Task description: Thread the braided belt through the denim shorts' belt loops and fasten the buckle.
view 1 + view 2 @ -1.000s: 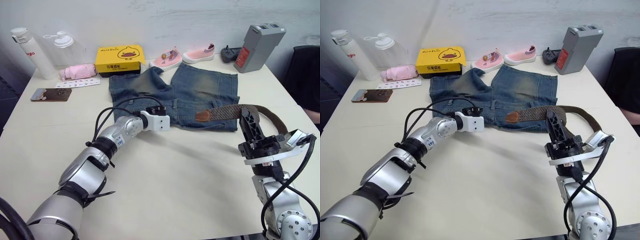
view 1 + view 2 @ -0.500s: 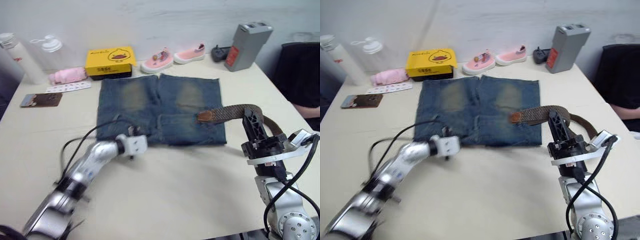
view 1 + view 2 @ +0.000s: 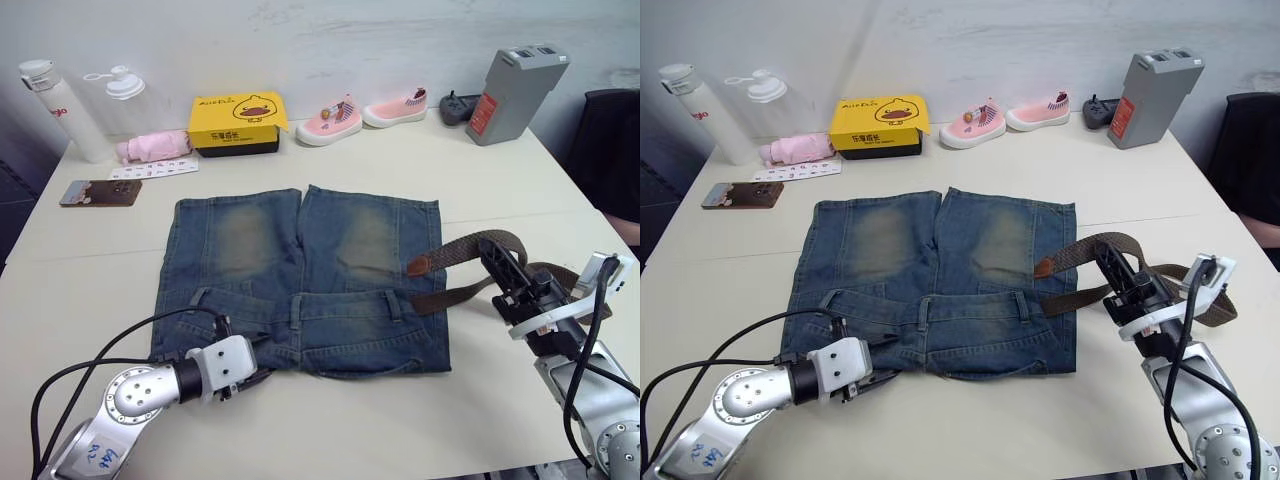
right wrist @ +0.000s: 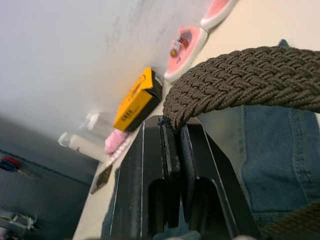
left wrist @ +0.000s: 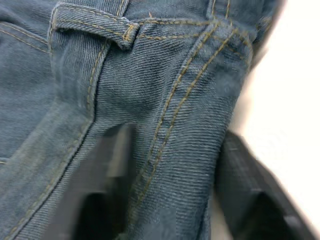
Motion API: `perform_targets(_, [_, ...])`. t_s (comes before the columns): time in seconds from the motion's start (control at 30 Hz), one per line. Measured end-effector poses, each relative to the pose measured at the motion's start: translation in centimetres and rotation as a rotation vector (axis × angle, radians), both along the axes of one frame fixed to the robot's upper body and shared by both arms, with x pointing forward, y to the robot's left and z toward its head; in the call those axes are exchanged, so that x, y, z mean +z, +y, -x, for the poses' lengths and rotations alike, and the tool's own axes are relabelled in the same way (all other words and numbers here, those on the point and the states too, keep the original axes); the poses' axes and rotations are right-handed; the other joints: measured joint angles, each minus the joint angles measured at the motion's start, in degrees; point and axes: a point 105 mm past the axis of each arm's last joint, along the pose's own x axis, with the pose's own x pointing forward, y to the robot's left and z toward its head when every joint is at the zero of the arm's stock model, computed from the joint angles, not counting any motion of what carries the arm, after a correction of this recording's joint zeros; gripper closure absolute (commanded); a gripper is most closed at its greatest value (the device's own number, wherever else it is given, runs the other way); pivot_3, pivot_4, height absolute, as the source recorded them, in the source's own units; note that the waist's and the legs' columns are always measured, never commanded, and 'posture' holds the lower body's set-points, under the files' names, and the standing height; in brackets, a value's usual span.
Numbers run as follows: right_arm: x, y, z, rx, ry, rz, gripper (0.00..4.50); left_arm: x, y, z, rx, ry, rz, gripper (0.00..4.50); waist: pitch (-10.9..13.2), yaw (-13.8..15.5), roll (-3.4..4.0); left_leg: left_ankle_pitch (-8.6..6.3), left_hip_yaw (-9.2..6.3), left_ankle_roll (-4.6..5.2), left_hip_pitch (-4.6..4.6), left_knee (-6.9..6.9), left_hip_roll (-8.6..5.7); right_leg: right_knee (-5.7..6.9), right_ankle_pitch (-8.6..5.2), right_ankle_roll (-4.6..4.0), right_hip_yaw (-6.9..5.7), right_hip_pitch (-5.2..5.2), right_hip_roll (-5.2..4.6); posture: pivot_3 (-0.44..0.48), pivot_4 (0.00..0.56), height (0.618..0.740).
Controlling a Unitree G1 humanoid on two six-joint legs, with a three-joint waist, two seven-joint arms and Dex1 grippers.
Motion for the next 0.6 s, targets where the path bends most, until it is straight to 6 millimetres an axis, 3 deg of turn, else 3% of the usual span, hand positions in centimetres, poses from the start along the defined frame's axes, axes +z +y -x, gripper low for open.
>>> perform_targets(0.2, [-0.9, 0.0, 0.1, 0.024, 0.071, 0.012, 4.50, 3.1, 1.2, 1.9, -0.096, 0.210, 0.186, 0.68, 0.0, 0.0, 0.00, -0.02, -0.02, -0.01, -0.01, 0.18, 0.05, -0.14, -0.01, -0.03, 0.01, 0.00, 0.02, 0.000, 0.150, 0.712])
perform_targets(0.33, [-1.7, -0.1, 0.0, 0.031, 0.120, 0.037, 4.50, 5.5, 1.3, 1.6, -0.146, 0.258, 0.305, 0.68, 0.1, 0.2, 0.09, -0.05, -0.06, 0.03, -0.02, 0.27, -0.02, -0.11, 0.01, 0.00, 0.04, 0.01, -0.02, 0.000, 0.150, 0.712])
perform_targets(0.43, [-3.6, 0.7, -0.5, 0.047, 0.200, 0.087, 4.50, 8.6, -0.5, -0.6, -0.206, 0.171, 0.409, 0.68, 0.0, 0.1, 0.06, -0.04, -0.05, 0.01, -0.06, 0.29, -0.04, -0.10, 0.09, 0.05, 0.09, 0.03, 0.06, 0.000, 0.150, 0.712])
perform_targets(0.6, [-5.0, 0.6, -1.1, 0.014, 0.246, 0.153, 4.50, 7.8, -3.0, -1.7, -0.233, 0.204, 0.438, 0.68, -0.1, 0.0, 0.18, 0.02, 0.07, -0.04, -0.06, 0.32, -0.12, -0.07, 0.12, 0.09, 0.14, 0.03, 0.45, 0.000, 0.150, 0.712])
